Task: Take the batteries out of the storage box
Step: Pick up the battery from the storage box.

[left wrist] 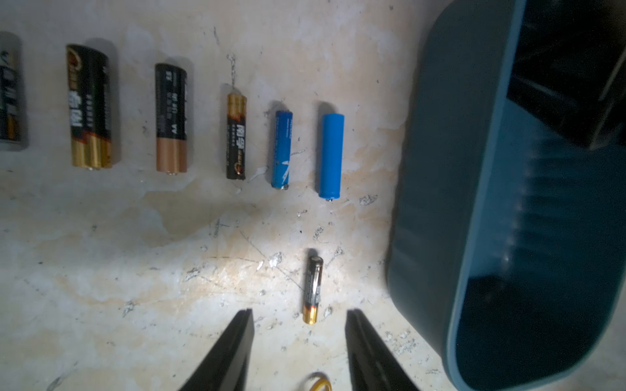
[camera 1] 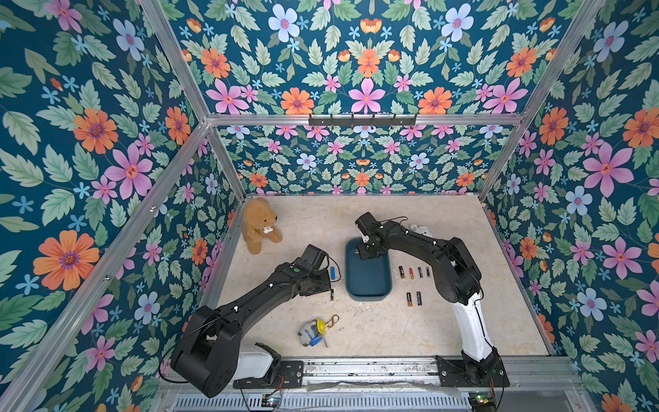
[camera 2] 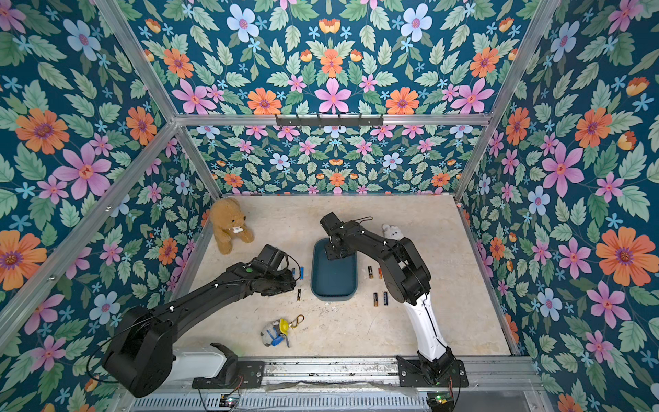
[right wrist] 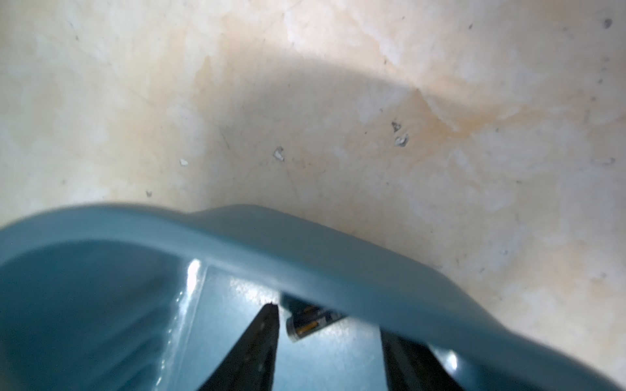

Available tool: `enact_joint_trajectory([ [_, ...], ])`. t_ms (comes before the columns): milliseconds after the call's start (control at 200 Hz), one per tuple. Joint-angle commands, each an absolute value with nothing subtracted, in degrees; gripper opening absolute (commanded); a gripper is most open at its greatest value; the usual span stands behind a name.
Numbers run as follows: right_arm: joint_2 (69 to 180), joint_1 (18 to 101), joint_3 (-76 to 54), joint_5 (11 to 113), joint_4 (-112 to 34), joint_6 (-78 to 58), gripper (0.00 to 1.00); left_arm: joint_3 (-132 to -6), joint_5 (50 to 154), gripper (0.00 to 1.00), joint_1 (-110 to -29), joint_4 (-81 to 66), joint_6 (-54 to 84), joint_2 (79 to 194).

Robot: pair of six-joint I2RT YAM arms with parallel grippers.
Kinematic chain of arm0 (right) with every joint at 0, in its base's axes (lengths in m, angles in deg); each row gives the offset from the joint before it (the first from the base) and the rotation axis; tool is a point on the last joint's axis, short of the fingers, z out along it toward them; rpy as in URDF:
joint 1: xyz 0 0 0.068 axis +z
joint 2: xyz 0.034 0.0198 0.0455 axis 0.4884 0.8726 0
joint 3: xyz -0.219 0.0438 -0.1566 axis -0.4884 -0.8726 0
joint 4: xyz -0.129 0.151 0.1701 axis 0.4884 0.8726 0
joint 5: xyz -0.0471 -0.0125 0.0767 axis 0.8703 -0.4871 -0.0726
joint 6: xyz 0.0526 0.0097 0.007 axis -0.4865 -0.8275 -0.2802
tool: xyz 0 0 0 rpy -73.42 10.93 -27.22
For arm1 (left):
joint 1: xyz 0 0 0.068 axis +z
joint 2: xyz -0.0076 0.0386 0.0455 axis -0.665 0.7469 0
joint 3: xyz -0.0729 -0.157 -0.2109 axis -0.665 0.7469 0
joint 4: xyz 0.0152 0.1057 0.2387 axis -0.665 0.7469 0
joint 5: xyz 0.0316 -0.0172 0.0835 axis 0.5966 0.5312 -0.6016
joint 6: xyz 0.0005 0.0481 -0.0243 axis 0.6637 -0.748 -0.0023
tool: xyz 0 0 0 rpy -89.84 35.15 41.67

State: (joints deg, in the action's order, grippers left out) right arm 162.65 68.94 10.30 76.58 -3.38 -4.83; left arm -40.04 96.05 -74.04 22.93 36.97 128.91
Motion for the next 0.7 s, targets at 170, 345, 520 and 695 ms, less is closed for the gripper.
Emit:
enact_joint_trajectory([
  [170,162.9,69.1,11.0,77.7,-4.1,-8.6,0.52,-39.4,95.7,0.51,-74.0,23.2,36.9,128.7],
  [345,163.1,69.0,10.8,78.3,-3.8,-8.6,0.48,-39.0,95.5,0.51,-74.0,23.4,36.9,128.3],
  [520,163.0,69.0,10.0,78.4,-3.8,-8.4,0.46,-38.6,95.6,0.51,-74.0,23.4,36.8,128.5],
  [695,162.9,69.1,9.7,79.0,-3.5,-8.1,0.43,-38.5,95.5,0.51,-74.0,23.4,36.8,128.2],
])
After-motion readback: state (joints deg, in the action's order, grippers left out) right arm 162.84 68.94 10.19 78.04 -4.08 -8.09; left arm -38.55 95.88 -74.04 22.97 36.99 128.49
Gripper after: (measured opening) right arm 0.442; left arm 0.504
